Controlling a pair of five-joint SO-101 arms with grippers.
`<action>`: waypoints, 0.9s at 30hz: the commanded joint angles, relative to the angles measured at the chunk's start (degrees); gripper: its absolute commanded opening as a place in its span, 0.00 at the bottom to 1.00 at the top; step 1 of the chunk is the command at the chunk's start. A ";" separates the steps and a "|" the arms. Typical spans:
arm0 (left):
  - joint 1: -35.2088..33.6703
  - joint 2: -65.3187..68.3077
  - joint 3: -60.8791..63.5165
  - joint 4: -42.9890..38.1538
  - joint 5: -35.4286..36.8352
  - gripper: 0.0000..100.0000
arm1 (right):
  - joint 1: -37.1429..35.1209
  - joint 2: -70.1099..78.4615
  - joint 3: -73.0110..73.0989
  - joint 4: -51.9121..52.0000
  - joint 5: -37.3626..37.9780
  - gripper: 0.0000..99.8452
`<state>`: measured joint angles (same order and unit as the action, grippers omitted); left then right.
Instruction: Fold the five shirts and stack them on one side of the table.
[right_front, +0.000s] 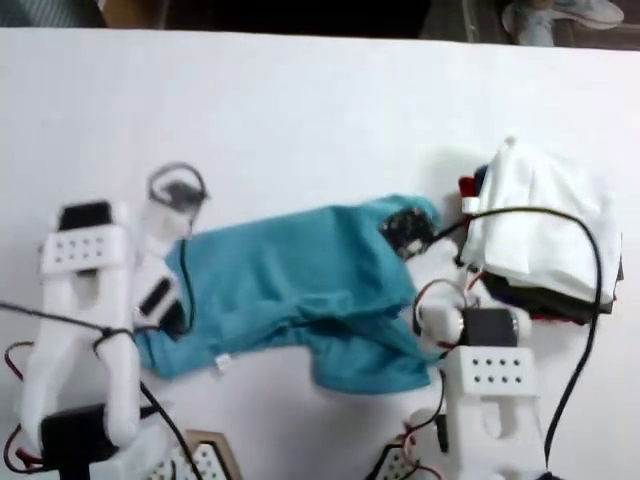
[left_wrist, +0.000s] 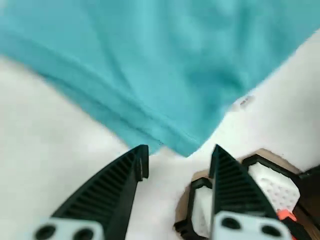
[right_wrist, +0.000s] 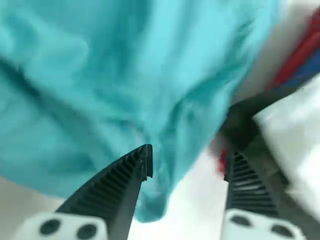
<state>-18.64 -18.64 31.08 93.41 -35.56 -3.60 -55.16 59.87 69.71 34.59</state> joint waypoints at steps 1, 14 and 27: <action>-2.20 0.00 -14.55 4.48 0.44 0.23 | 0.13 -0.84 -11.34 -0.22 -0.79 0.22; 6.86 22.59 -15.78 -7.82 12.92 0.23 | -5.93 34.68 -27.60 -16.31 -9.14 0.22; -2.90 40.00 -18.86 -15.47 11.78 0.23 | -5.41 69.14 -49.67 -14.64 -9.14 0.22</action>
<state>-18.90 18.37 16.13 78.73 -22.55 -8.88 11.12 14.42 54.68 25.98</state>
